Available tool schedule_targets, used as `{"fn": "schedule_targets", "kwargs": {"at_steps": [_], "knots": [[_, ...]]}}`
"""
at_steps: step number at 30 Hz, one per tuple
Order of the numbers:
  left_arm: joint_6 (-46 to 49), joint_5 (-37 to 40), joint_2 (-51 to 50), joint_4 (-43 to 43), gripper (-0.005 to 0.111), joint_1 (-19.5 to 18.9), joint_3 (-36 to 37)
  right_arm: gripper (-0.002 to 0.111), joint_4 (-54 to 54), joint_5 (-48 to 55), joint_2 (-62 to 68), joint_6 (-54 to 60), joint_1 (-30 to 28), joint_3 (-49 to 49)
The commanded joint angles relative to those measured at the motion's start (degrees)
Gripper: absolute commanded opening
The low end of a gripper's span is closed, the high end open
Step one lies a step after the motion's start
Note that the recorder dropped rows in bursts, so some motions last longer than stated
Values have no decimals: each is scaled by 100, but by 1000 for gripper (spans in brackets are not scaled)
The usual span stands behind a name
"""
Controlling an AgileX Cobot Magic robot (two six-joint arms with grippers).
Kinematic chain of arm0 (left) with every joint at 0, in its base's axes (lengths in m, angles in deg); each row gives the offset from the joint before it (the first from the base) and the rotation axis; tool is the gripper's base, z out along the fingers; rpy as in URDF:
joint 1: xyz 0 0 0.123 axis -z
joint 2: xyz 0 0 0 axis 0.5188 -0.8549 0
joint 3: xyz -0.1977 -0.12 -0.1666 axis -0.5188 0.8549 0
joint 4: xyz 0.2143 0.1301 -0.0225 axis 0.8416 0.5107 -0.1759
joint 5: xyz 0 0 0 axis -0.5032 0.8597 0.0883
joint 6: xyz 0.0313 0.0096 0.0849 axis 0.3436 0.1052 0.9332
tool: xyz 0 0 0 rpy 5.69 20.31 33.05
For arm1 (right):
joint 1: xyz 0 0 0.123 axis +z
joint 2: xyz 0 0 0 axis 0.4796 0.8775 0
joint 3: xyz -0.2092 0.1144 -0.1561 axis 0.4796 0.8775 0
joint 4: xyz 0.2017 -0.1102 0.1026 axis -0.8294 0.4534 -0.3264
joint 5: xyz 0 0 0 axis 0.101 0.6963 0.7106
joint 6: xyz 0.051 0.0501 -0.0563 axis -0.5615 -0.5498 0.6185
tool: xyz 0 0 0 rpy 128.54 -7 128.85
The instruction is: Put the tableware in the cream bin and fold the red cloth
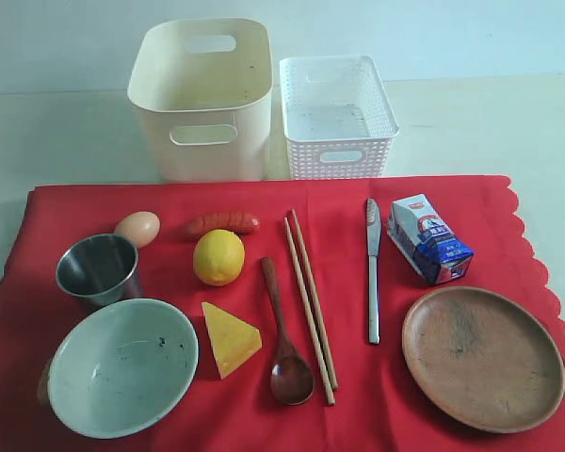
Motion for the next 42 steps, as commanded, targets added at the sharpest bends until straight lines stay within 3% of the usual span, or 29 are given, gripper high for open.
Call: {"fn": "schedule_targets", "kwargs": {"at_steps": [1, 16, 21, 37, 42], "knots": [[-32, -58, 31, -18, 75, 26, 13, 0, 29, -67, 38, -10, 2, -44], [-32, -58, 31, -18, 75, 26, 13, 0, 29, -411, 35, -10, 2, -44], [-32, -58, 31, -18, 75, 26, 13, 0, -457, -411, 60, -2, 2, -44], [-32, -58, 31, -18, 75, 26, 13, 0, -464, 407, 1185, 839, 2, -44], [-32, -58, 31, -18, 75, 26, 13, 12, -729, 447, 1541, 1174, 2, -44]]}}
